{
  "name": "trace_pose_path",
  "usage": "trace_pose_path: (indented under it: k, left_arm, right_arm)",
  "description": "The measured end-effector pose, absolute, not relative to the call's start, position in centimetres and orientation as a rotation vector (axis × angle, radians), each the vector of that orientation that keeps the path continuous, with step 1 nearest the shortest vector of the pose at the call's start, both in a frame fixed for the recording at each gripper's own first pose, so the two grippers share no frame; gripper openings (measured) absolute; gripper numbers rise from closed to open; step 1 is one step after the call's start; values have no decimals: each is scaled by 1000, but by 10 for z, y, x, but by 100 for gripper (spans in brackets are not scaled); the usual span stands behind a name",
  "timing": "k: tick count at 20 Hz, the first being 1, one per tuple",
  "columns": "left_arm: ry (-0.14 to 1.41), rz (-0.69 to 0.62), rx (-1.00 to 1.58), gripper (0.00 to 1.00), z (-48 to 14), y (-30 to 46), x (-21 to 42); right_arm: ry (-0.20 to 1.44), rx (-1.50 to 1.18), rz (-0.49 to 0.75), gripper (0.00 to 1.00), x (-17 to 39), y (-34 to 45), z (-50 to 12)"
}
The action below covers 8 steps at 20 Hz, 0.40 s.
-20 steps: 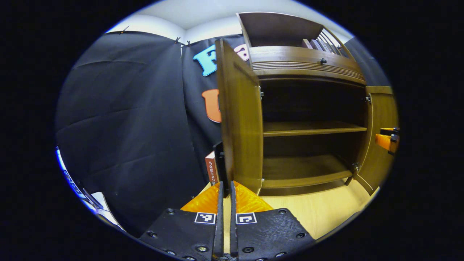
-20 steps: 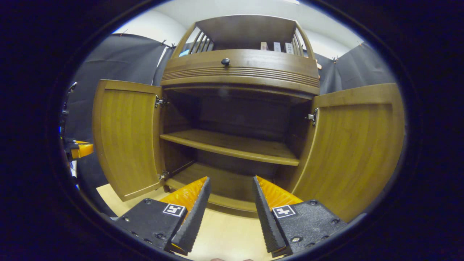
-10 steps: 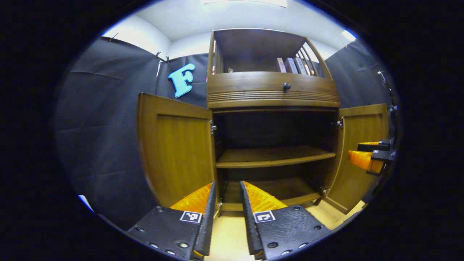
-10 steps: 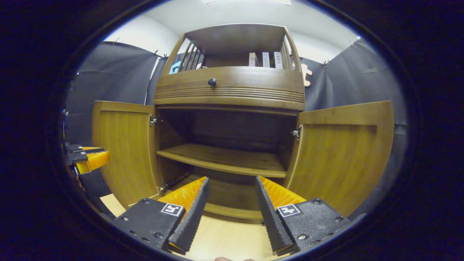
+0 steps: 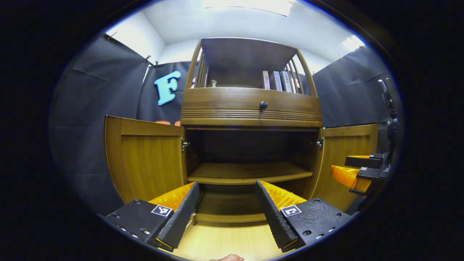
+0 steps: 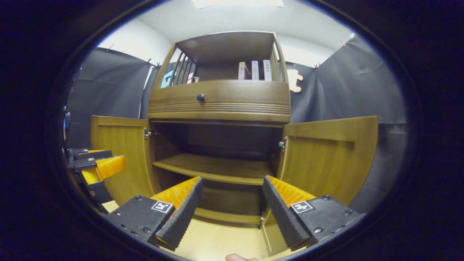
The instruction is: Open the right door of the double-door shoe cabinet with the right hand, and open the left door with the left hand.
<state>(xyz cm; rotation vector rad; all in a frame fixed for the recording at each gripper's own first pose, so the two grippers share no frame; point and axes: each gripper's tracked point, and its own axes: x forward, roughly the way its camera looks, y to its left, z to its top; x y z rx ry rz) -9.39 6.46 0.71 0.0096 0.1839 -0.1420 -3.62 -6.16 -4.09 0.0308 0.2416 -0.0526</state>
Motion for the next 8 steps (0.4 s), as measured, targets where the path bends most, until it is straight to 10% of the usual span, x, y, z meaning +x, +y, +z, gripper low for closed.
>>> trace_pose_path:
  k: [8]
  left_arm:
    - [83, -129, -9, 100, 37, 53, -86]
  right_arm:
    - [153, 3, -69, 100, -42, -69, -11]
